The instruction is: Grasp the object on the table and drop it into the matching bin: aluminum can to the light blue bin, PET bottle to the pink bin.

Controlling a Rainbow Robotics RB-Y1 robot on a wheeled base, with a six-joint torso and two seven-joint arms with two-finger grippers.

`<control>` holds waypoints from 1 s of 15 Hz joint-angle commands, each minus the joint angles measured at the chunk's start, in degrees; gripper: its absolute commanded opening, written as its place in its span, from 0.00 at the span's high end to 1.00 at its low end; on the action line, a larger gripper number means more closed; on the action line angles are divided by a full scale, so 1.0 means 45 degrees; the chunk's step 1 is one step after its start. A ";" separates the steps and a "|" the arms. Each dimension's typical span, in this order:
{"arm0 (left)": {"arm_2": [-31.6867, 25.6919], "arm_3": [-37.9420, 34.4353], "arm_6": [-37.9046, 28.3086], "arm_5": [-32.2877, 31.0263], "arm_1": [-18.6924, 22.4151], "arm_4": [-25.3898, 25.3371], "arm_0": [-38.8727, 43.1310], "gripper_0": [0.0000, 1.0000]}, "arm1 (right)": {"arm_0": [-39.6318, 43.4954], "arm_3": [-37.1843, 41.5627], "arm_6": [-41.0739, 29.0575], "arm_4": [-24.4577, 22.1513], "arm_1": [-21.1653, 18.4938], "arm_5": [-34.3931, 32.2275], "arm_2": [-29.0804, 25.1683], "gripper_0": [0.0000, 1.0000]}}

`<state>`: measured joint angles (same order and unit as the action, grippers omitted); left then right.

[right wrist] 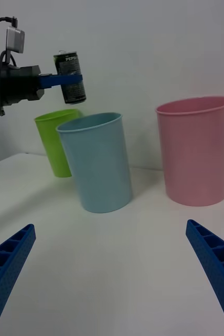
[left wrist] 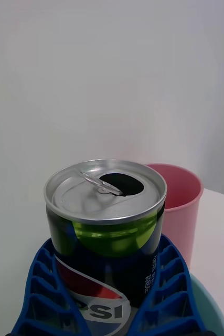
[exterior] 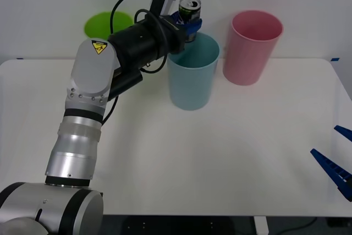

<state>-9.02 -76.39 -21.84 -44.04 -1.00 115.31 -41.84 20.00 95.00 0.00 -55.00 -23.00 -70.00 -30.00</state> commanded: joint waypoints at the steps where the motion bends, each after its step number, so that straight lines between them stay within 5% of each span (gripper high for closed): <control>1: 0.0071 0.0003 0.0069 0.0001 0.0000 0.0021 0.0000 0.97 | 0.0000 0.0000 0.0000 0.0000 0.0000 0.0000 0.0000 0.00; 3: 0.0111 0.0003 0.0069 0.0020 0.0000 0.0040 0.0000 0.92 | 0.0000 0.0000 0.0000 0.0000 0.0000 0.0000 0.0000 0.00; 4: 0.0130 0.0003 0.0088 0.0020 0.0000 0.0040 0.0000 0.82 | 0.0000 0.0000 0.0000 0.0000 0.0000 0.0000 0.0000 0.00; 5: 0.0130 0.0003 0.0088 0.0040 0.0000 0.0040 0.0000 0.18 | 0.0000 0.0000 0.0000 0.0000 0.0000 0.0000 0.0000 0.00; 6: 0.0130 0.0003 0.0088 0.0020 0.0000 0.0040 0.0000 0.00 | 0.0000 0.0000 0.0000 0.0000 0.0000 0.0000 0.0000 0.00; 15: 0.0013 0.0003 0.0030 0.0059 0.0000 0.0021 0.0020 0.00 | 0.0000 0.0000 0.0000 0.0000 0.0000 0.0000 0.0000 0.00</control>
<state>-8.77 -76.37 -21.65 -43.79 -1.00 115.44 -41.82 20.00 95.00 0.00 -55.00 -23.00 -70.00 -30.00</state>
